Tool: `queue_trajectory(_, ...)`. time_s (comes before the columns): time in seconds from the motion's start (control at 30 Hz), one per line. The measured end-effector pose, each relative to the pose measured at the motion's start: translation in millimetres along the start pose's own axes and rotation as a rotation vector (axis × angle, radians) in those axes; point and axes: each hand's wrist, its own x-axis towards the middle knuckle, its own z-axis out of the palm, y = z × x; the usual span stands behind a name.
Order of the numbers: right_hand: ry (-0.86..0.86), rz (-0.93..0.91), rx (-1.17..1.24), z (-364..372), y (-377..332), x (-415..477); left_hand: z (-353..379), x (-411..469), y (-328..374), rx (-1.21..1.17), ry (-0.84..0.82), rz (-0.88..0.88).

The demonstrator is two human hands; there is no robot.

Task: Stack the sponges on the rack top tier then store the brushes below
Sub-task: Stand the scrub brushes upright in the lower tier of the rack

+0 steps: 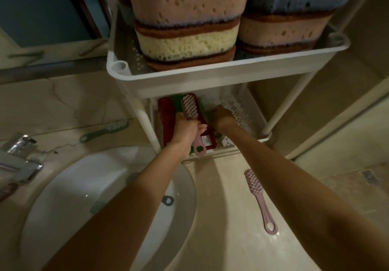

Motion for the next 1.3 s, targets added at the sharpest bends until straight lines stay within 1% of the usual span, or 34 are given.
queue_trajectory(0.1, 0.024, -0.031, 0.002, 3.2, 2.1, 2.3, -1.8, -1.1, 3.7, -0.108, -0.038, -0.035)
queue_trajectory(0.2, 0.058, -0.051, 0.000, -1.6, 3.8, -3.0, -3.1, -0.2, 6.5, -0.161, -0.067, -0.054)
queue_trajectory(0.23, 0.109, -0.068, 0.046, -3.9, 4.8, -7.1, -2.6, 1.3, 7.3, -0.167, -0.065, -0.063)
queue_trajectory(0.3, 0.186, -0.096, 0.274, -10.8, 6.2, -20.6, 0.5, 3.8, 9.8, -0.156, -0.043, -0.075)
queue_trajectory(0.33, 0.177, -0.114, 0.401, -15.3, 6.8, -29.0, 2.5, 4.6, 10.9, -0.137, -0.029, -0.067)
queue_trajectory(0.4, 0.062, -0.149, 0.603, -25.0, 9.7, -45.5, 7.8, 6.8, 13.1, -0.072, -0.001, -0.035)
queue_trajectory(0.47, -0.060, -0.166, 0.712, -32.9, 14.8, -57.9, 13.5, 11.8, 14.2, 0.000, 0.035, 0.012)
queue_trajectory(0.53, -0.113, -0.130, 0.774, -37.6, 23.4, -62.5, 22.3, 17.2, 13.8, 0.087, 0.034, 0.029)
queue_trajectory(0.57, -0.106, -0.102, 0.777, -38.2, 28.5, -61.0, 26.7, 18.5, 13.7, 0.166, 0.029, 0.045)
queue_trajectory(0.6, -0.081, -0.073, 0.761, -38.6, 32.9, -57.5, 29.7, 18.8, 13.3, 0.319, 0.034, 0.089)
queue_trajectory(0.63, -0.047, -0.028, 0.742, -37.9, 37.1, -52.2, 30.5, 18.6, 11.6, 0.526, 0.040, 0.161)
queue_trajectory(0.7, 0.005, 0.078, 0.662, -34.8, 41.6, -39.2, 25.2, 16.3, 5.4, 0.926, 0.052, 0.377)
queue_trajectory(0.77, 0.019, 0.109, 0.505, -30.5, 41.5, -27.3, 16.1, 18.6, -6.3, 1.222, 0.022, 0.537)
queue_trajectory(0.83, 0.018, 0.084, 0.385, -26.5, 36.9, -20.1, 8.0, 22.7, -14.8, 1.457, -0.038, 0.547)
queue_trajectory(0.87, 0.029, 0.075, 0.363, -24.9, 33.8, -18.1, 5.3, 24.9, -17.2, 1.516, -0.060, 0.526)
queue_trajectory(0.97, 0.031, 0.076, 0.442, -20.1, 28.2, -12.0, 0.8, 27.1, -21.3, 1.564, -0.103, 0.496)
queue_trajectory(1.1, 0.033, 0.076, 0.514, -10.1, 29.2, -6.6, -4.0, 25.2, -20.0, 1.523, -0.100, 0.497)
queue_trajectory(1.2, 0.056, 0.147, 0.659, -6.5, 28.7, -2.2, -3.6, 23.4, -17.8, 1.490, -0.078, 0.470)
queue_trajectory(1.3, 0.055, 0.143, 0.634, -5.7, 27.5, -0.2, 0.5, 20.7, -16.5, 1.452, -0.071, 0.439)
